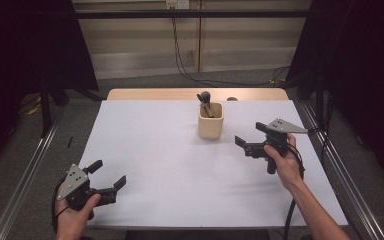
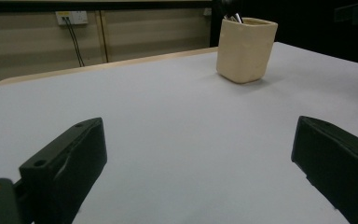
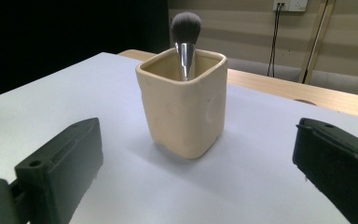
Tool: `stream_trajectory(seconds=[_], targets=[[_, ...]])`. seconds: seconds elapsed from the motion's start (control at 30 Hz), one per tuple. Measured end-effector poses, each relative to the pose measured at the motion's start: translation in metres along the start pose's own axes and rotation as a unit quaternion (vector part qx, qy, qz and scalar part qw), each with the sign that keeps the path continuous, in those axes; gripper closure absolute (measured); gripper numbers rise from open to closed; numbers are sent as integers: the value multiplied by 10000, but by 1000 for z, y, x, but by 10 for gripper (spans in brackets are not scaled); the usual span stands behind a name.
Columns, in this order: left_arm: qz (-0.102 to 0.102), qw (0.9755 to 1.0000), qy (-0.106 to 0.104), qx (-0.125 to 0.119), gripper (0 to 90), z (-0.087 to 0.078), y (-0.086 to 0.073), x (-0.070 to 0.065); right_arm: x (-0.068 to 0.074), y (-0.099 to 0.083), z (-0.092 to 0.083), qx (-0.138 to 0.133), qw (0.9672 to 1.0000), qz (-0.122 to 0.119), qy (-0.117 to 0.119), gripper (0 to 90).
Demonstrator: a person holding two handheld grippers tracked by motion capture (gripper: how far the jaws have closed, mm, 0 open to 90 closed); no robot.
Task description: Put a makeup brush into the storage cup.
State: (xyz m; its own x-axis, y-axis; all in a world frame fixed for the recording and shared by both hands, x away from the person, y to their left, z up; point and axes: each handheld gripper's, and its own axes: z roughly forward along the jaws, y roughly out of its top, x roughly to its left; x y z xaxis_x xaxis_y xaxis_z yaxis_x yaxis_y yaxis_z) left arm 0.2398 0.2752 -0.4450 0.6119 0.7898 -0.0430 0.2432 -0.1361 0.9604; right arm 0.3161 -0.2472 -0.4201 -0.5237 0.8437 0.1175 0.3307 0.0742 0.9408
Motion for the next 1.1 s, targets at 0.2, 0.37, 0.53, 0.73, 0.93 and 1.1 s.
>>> stream_trajectory(seconds=[0.2, 0.37, 0.53, 0.73, 0.93, 1.1], targets=[[-6, 10000, -11, -6, 33, -1, 0, -2, 1, -8, -12, -77, 9999, 65, -110, 5], [6, 10000, -13, -9, 32, -2, 0, -2, 3, -15, -22, -68, 9998, 105, -147, 5], [-11, 10000, 16, -16, 32, -4, 0, -2, 5, -22, -33, -63, 9998, 50, -205, 5], [-21, 10000, 29, -11, 32, -5, -1, -2, 4, -31, -45, -68, 9995, 129, -270, 5], [-62, 10000, 67, -11, 33, -5, -1, -2, 10, -38, -58, -150, 9992, 83, -362, 5], [-40, 10000, 57, -19, 32, -6, -1, -3, 14, -43, -66, -104, 9991, 36, -410, 6]])
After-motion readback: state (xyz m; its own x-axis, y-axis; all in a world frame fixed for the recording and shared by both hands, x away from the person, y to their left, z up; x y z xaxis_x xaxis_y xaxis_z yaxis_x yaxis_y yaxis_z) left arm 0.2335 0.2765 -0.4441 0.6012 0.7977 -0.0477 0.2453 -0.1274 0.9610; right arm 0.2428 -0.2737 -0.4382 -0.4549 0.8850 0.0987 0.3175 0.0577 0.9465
